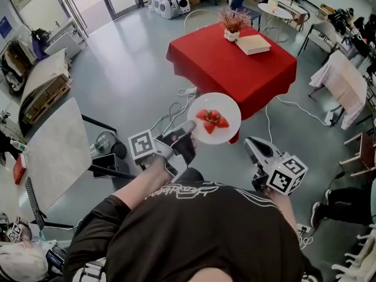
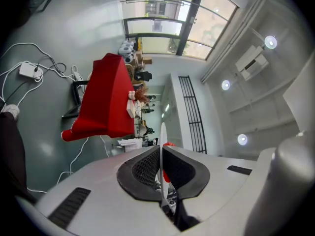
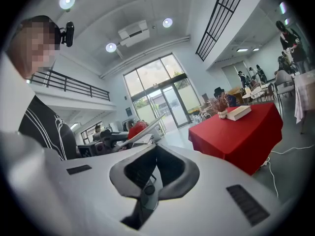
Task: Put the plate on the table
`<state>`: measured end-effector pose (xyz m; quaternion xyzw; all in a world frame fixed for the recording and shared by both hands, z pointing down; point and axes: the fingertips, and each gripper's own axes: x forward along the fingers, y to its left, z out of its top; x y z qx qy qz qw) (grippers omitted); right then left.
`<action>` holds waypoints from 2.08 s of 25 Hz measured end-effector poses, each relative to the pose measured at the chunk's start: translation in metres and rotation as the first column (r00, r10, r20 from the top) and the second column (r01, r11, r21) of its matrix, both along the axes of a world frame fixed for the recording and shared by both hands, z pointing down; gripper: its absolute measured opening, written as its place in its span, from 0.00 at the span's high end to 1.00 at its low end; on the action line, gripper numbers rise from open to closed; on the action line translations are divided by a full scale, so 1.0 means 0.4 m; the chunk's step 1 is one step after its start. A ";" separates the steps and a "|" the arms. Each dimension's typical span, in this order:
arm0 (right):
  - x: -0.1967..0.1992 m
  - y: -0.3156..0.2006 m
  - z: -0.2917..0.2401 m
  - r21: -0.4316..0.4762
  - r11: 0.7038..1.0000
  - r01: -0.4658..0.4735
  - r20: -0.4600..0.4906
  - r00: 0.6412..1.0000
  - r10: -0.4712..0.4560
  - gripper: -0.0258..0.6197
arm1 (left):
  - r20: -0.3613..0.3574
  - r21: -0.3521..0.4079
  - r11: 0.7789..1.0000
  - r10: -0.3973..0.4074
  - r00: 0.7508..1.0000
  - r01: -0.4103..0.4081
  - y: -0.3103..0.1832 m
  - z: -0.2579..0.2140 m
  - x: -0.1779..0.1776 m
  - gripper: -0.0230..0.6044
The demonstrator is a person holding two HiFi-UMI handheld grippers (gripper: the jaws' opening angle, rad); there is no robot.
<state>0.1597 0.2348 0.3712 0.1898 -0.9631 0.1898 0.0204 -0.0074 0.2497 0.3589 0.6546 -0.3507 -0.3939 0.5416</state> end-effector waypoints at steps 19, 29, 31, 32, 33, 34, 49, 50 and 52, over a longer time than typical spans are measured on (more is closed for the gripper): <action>-0.092 -0.292 0.104 -0.102 0.994 -0.029 -0.025 0.999 0.027 0.95 | -0.053 -0.055 0.998 -0.013 0.998 0.010 -0.274 0.099 -0.100 0.94; -0.214 -0.636 0.099 -0.157 0.983 -0.095 -0.023 0.995 0.092 0.95 | -0.056 -0.106 0.992 0.056 0.997 -0.062 -0.624 0.111 -0.199 0.93; -0.239 -0.702 0.101 -0.161 0.982 -0.099 -0.026 0.995 0.096 0.95 | -0.052 -0.108 0.992 0.067 0.996 -0.072 -0.693 0.116 -0.218 0.94; -0.247 -0.735 0.100 -0.163 0.981 -0.102 -0.026 0.995 0.099 0.95 | -0.044 -0.107 0.991 0.073 0.996 -0.078 -0.727 0.119 -0.225 0.93; -0.252 -0.768 0.097 -0.165 0.980 -0.107 -0.027 0.994 0.104 0.95 | -0.037 -0.104 0.991 0.081 0.996 -0.084 -0.765 0.121 -0.229 0.93; -0.253 -0.805 0.094 -0.169 0.979 -0.116 -0.032 0.993 0.112 0.95 | -0.034 -0.101 0.991 0.088 0.996 -0.091 -0.807 0.121 -0.232 0.94; -0.382 -1.159 0.123 -0.193 0.965 -0.177 -0.081 0.983 0.164 0.95 | -0.091 -0.128 0.981 0.136 0.986 -0.147 -1.179 0.168 -0.359 0.93; -0.382 -1.170 0.127 -0.196 0.963 -0.185 -0.083 0.982 0.171 0.95 | -0.095 -0.130 0.980 0.140 0.986 -0.152 -1.190 0.171 -0.359 0.93; -0.383 -1.193 0.136 -0.202 0.959 -0.199 -0.092 0.979 0.184 0.95 | -0.100 -0.133 0.979 0.144 0.985 -0.156 -1.211 0.172 -0.362 0.94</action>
